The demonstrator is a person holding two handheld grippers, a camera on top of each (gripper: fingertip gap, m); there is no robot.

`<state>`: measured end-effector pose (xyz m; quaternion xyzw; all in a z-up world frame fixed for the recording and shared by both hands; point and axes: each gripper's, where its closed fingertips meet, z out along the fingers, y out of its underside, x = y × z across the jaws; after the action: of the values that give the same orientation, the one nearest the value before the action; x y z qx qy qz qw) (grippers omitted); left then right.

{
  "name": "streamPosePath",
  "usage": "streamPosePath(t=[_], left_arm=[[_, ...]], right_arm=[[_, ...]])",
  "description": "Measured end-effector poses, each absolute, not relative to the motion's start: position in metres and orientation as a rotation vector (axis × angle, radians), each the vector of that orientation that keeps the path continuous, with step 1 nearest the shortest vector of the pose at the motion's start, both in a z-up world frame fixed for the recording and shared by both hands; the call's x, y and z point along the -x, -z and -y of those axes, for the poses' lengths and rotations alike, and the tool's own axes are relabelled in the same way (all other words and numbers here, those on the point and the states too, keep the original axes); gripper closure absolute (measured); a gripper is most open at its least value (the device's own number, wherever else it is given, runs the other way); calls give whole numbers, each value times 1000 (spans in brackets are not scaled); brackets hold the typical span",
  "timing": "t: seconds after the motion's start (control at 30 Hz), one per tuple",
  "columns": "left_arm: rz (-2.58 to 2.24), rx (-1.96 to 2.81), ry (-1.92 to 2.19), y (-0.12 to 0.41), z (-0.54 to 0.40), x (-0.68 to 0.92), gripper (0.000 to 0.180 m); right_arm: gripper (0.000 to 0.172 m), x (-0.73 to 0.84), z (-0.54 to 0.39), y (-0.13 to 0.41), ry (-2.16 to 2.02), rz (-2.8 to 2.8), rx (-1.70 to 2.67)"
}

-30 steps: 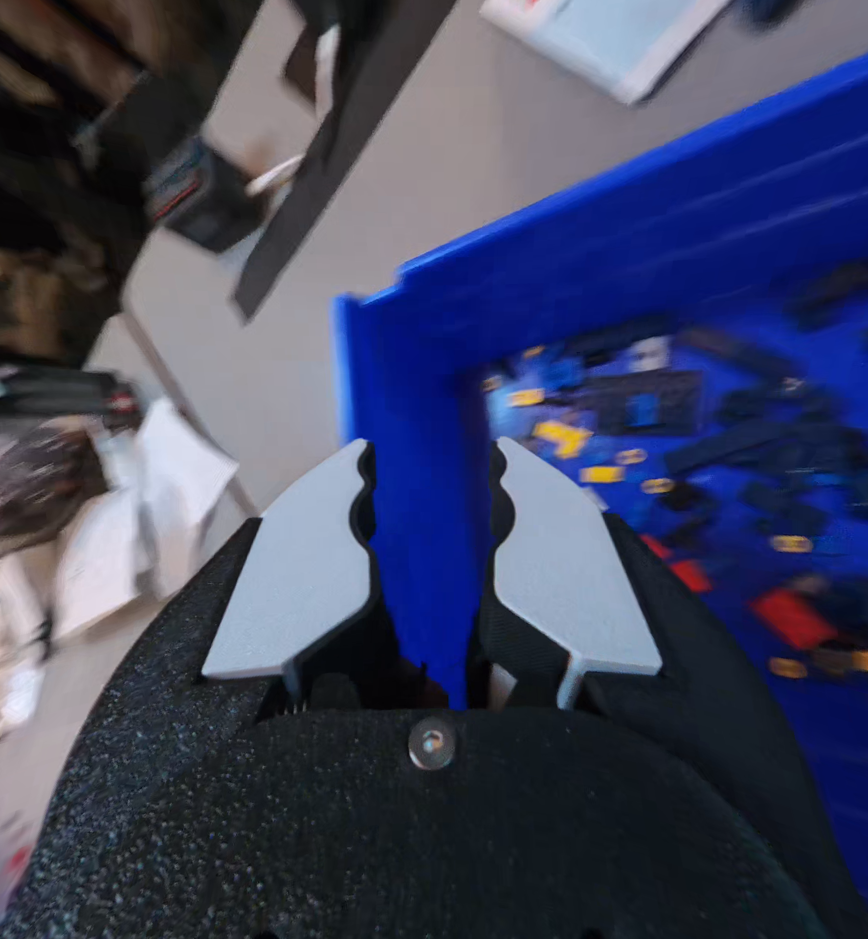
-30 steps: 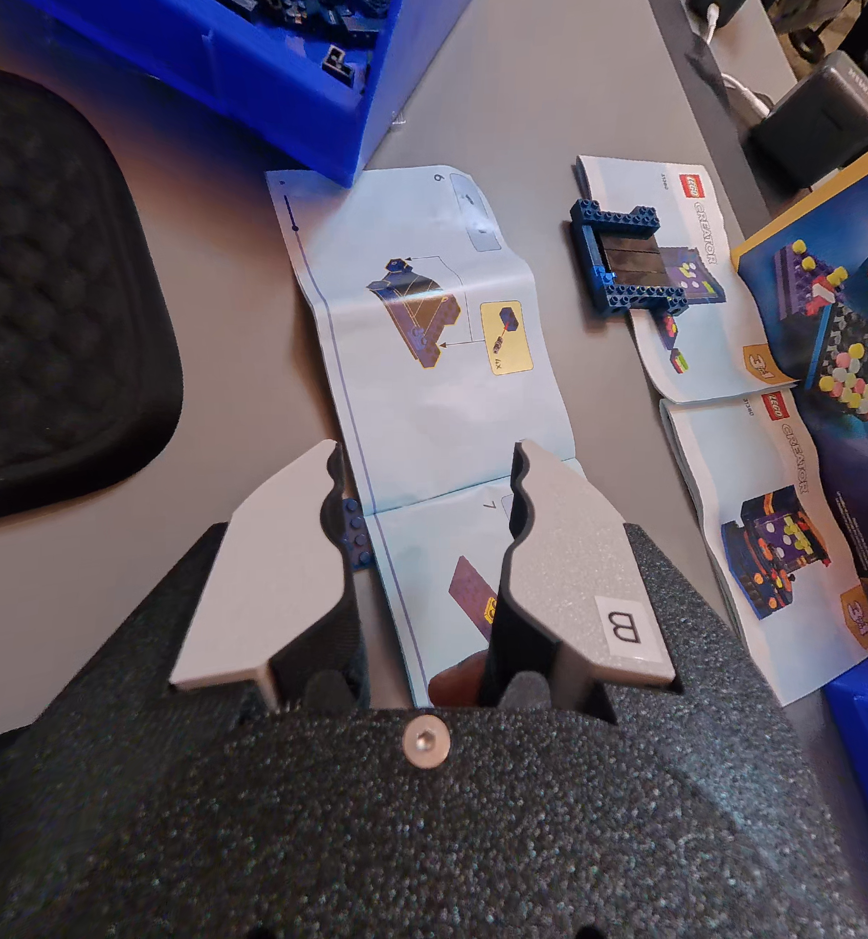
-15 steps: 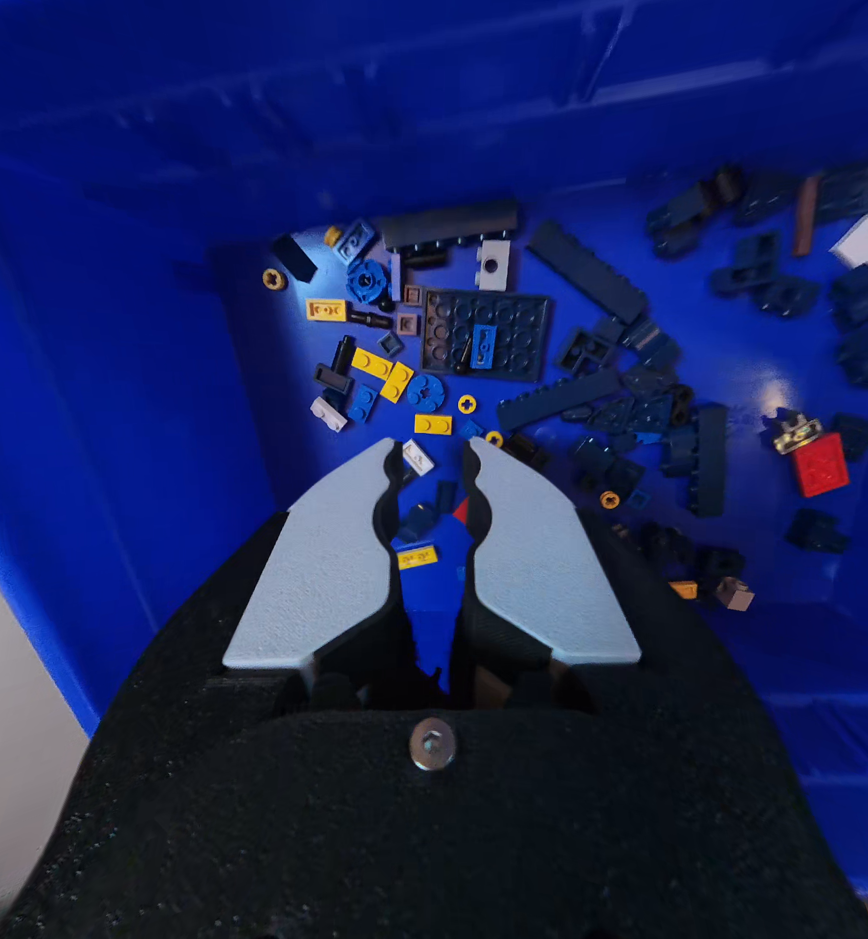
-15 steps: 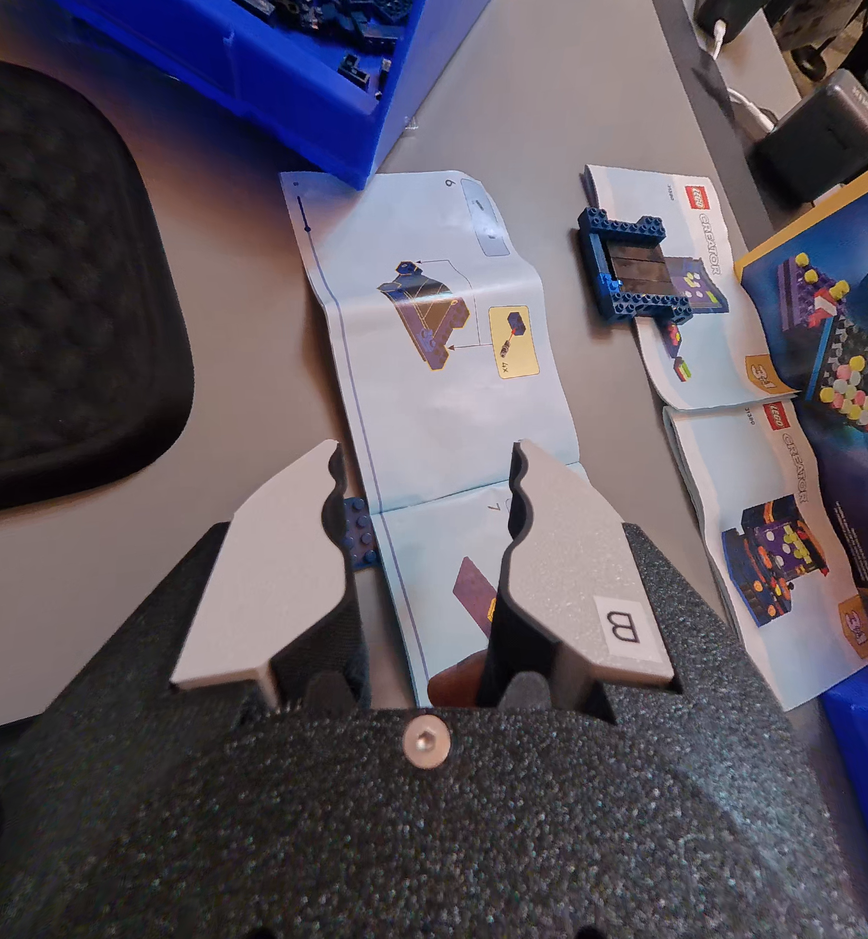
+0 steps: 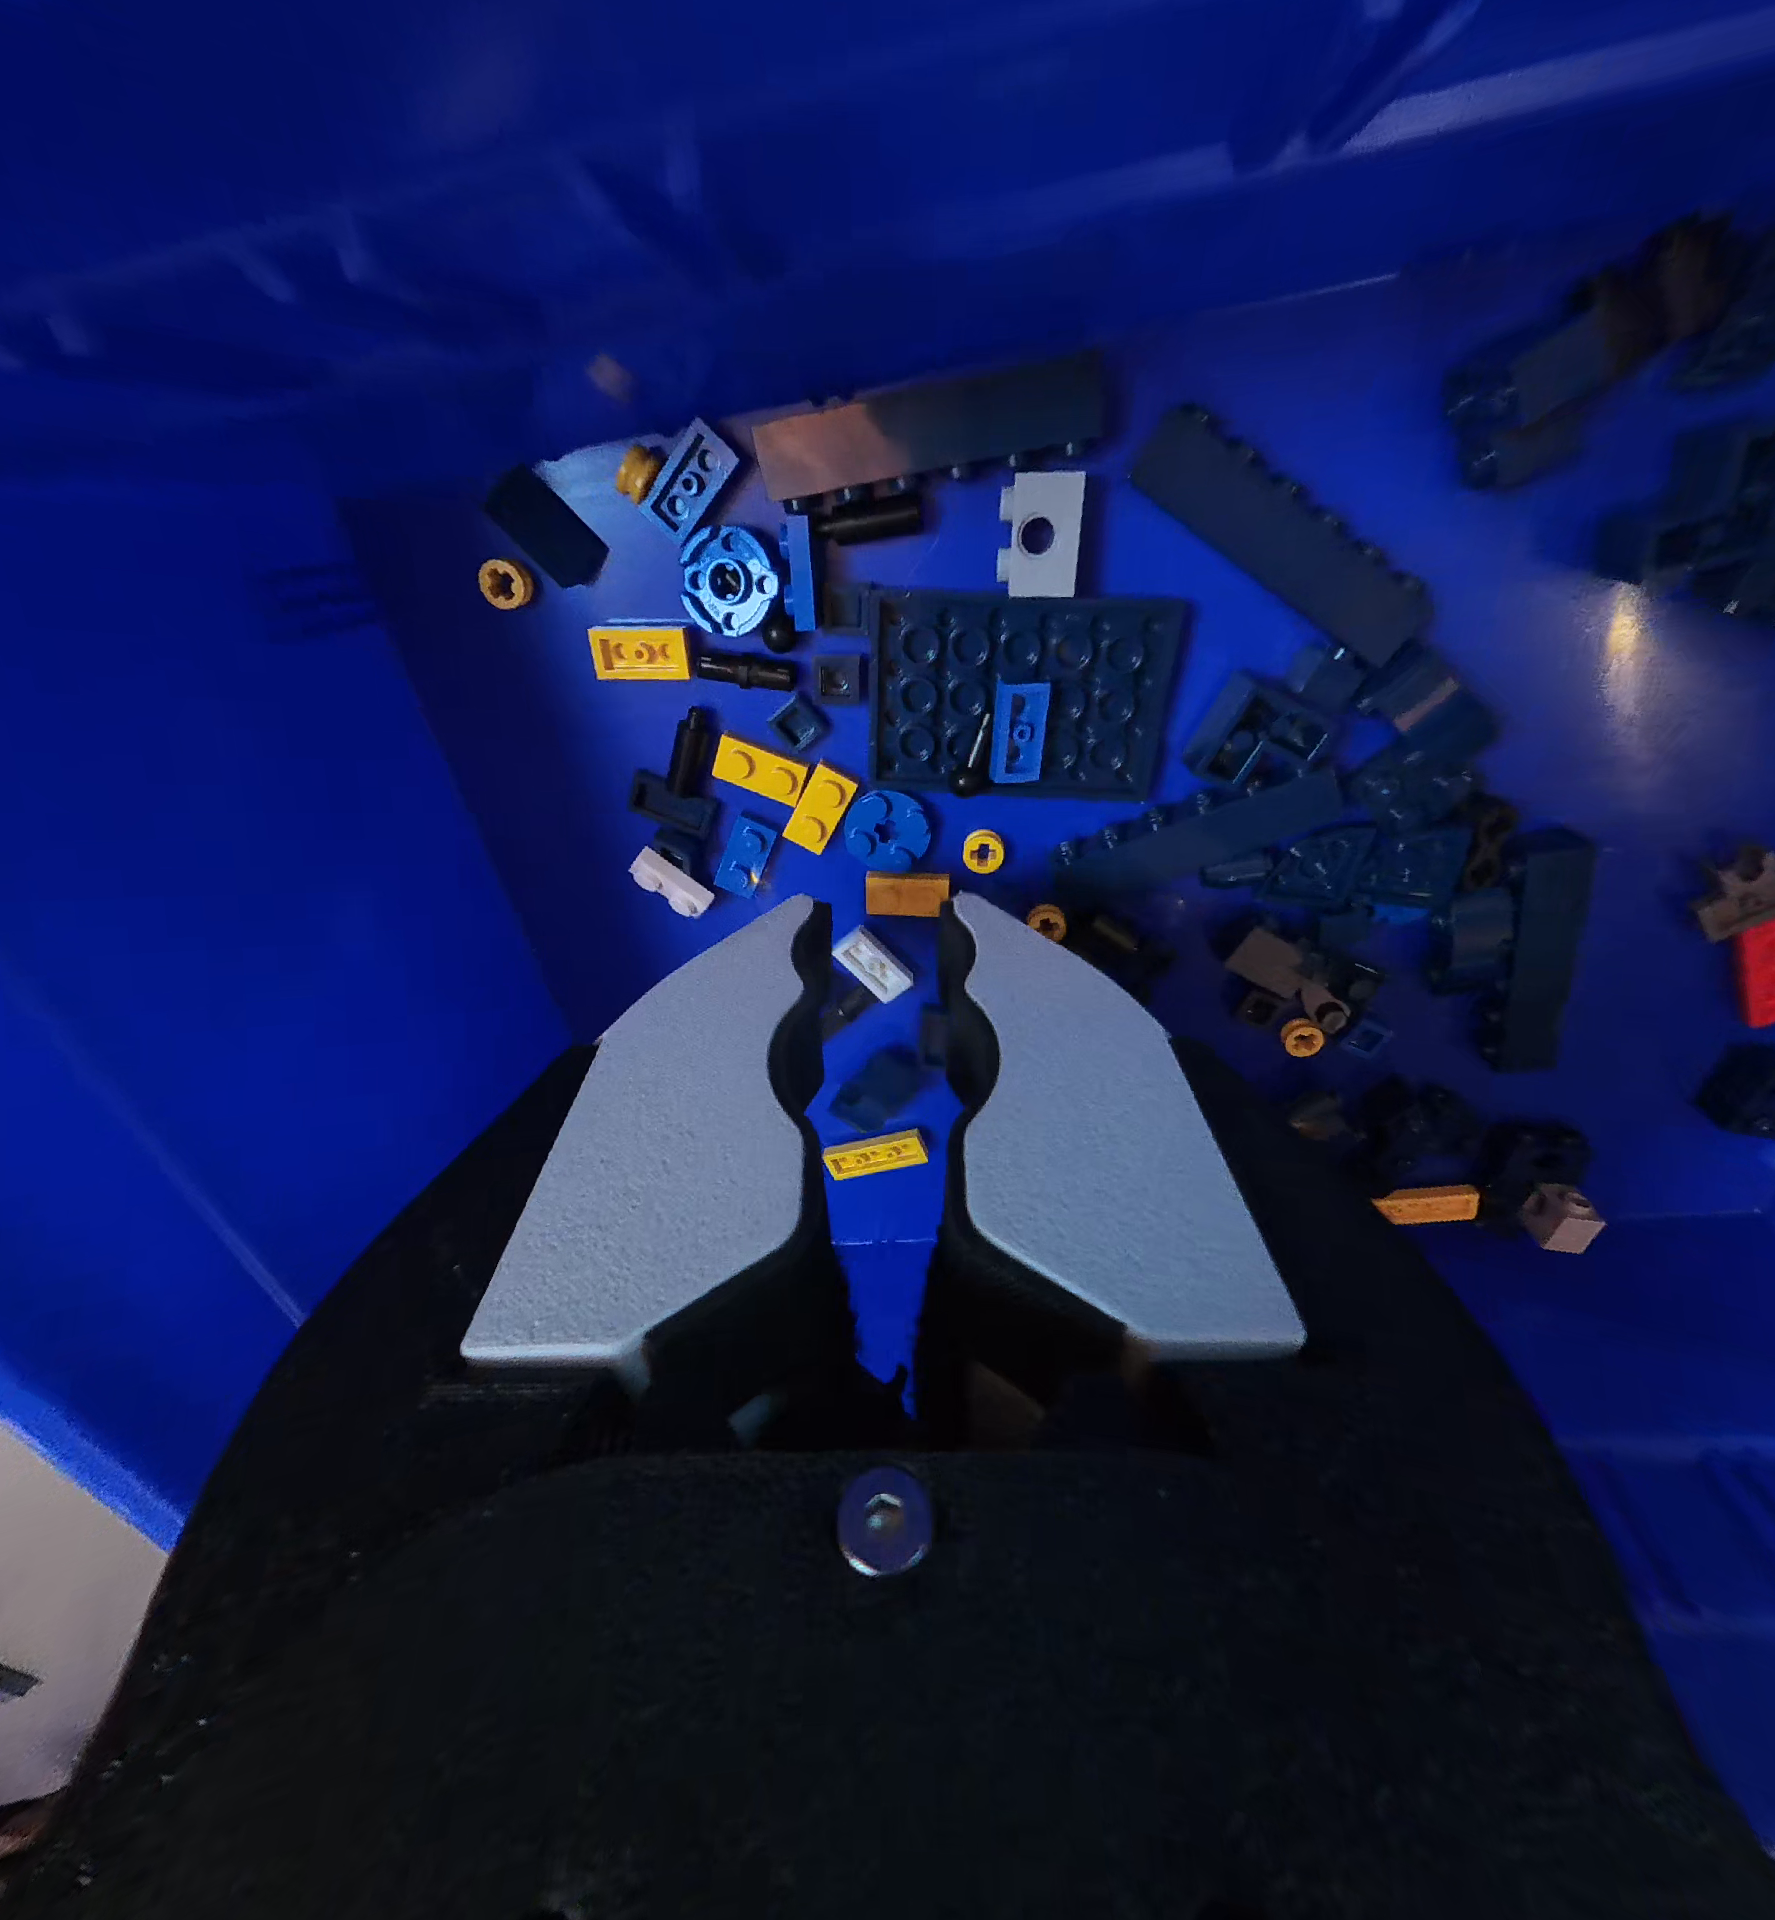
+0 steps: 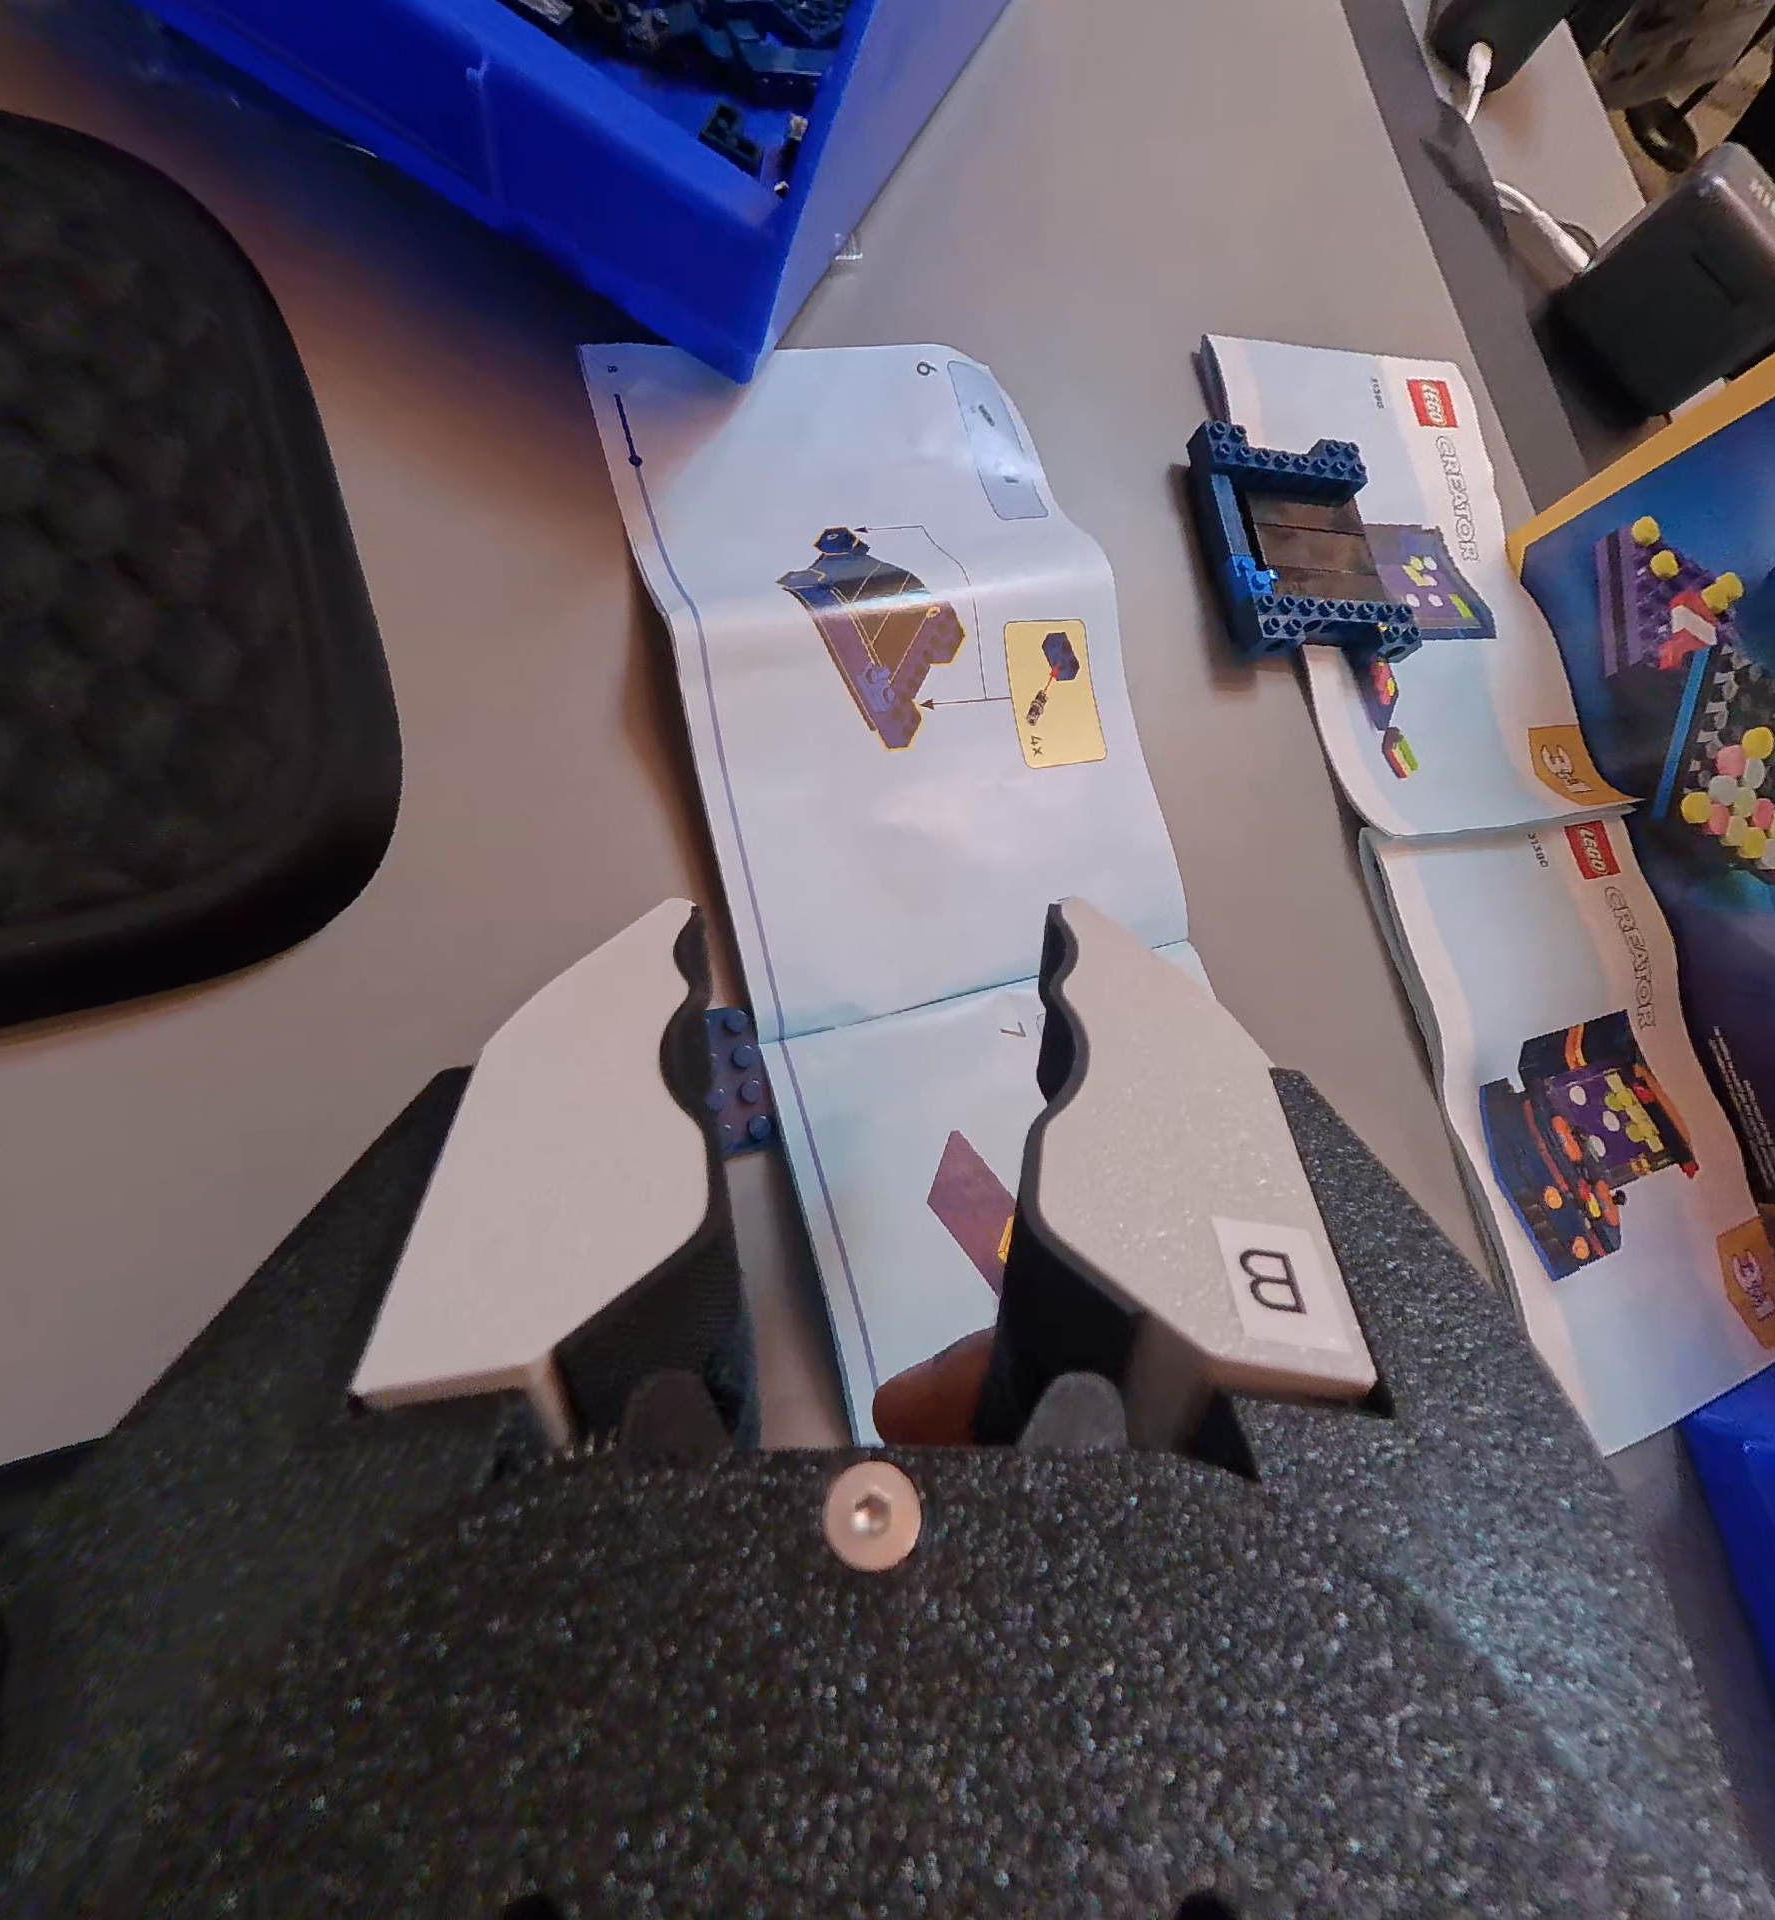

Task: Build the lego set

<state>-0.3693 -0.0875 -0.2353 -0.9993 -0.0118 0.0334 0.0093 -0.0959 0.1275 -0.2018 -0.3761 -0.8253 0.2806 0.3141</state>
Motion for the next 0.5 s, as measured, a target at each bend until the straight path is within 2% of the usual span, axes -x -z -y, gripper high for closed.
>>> streamPosePath(t=[0.23, 0.5], left_arm=[[38, 3136, -60, 246, 89, 368, 158], [25, 3085, -7, 247, 88, 366, 165]], right_arm=[[110, 96, -130, 200, -738, 2163, 998], [110, 95, -128, 202, -735, 2170, 992]])
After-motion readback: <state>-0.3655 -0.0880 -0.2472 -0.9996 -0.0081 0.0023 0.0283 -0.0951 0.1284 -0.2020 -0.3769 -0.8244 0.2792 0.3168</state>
